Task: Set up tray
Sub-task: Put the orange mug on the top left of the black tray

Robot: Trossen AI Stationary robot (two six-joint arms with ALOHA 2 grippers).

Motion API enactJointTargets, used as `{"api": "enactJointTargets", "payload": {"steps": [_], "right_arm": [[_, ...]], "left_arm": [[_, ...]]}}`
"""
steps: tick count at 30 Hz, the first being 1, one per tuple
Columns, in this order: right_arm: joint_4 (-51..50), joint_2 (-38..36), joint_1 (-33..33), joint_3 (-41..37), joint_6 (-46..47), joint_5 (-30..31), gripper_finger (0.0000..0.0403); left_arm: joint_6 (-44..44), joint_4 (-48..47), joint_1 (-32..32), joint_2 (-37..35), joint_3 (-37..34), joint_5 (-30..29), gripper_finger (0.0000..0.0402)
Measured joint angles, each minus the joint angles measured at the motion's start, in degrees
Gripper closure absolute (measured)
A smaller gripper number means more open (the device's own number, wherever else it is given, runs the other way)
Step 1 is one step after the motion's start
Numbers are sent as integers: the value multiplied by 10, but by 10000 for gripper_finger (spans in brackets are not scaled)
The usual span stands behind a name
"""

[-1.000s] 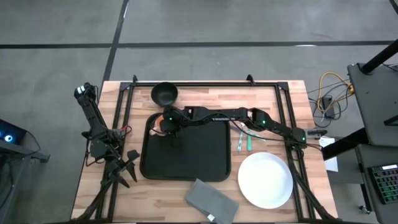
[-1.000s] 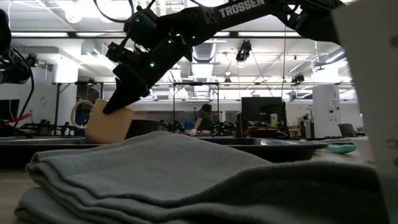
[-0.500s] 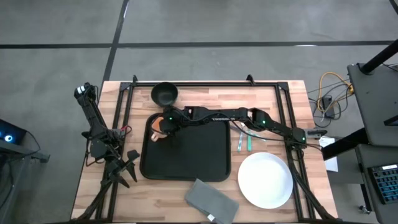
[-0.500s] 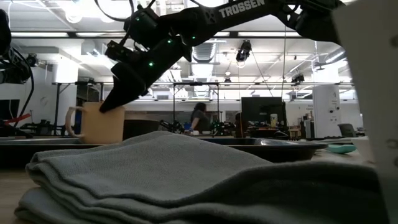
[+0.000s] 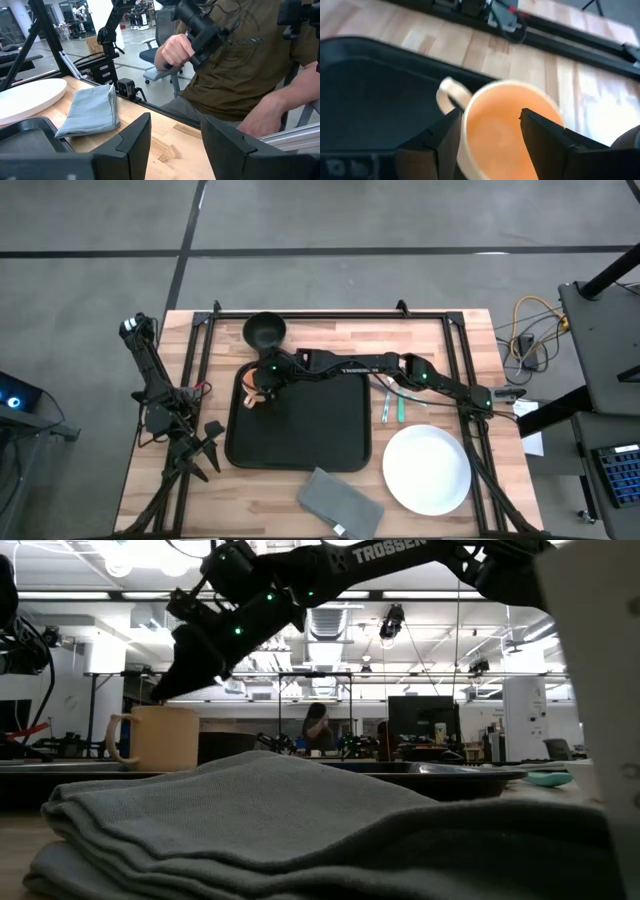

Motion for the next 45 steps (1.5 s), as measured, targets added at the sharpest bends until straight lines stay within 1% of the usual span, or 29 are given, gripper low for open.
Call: {"api": "enactJointTargets", "payload": {"steps": [4, 8, 14, 20, 22, 26, 28, 30, 34, 36, 38, 42, 45], "right_arm": [[-6, 0, 0, 14, 31, 0, 202], [-33, -6, 0, 19, 68, 0, 202], [-92, -31, 1, 20, 42, 0, 202], [-142, -40, 7, 18, 88, -2, 202], [-160, -39, 15, 8, 82, -1, 202], [-156, -39, 40, -23, 80, -1, 202], [-132, -39, 55, -41, 81, 0, 202], [-93, -39, 70, -65, 83, 15, 202], [-36, -39, 99, -113, 86, 93, 202], [1, -43, 108, -146, 97, 118, 202], [53, -51, 111, -183, 110, 121, 202], [186, -73, 105, -265, 130, 124, 202], [252, -94, 96, -319, 145, 142, 202]], "left_arm": [[0, 0, 0, 0, 0, 0, 246], [0, 0, 0, 0, 0, 0, 246], [0, 0, 0, 0, 0, 0, 246], [0, 0, 0, 0, 0, 0, 246], [0, 0, 0, 0, 0, 0, 246], [0, 0, 0, 0, 0, 0, 246], [0, 0, 0, 0, 0, 0, 246], [0, 0, 0, 0, 0, 0, 246], [0, 0, 0, 0, 0, 0, 246], [0, 0, 0, 0, 0, 0, 246], [0, 0, 0, 0, 0, 0, 246], [0, 0, 0, 0, 0, 0, 246], [0, 0, 0, 0, 0, 0, 246]]}}
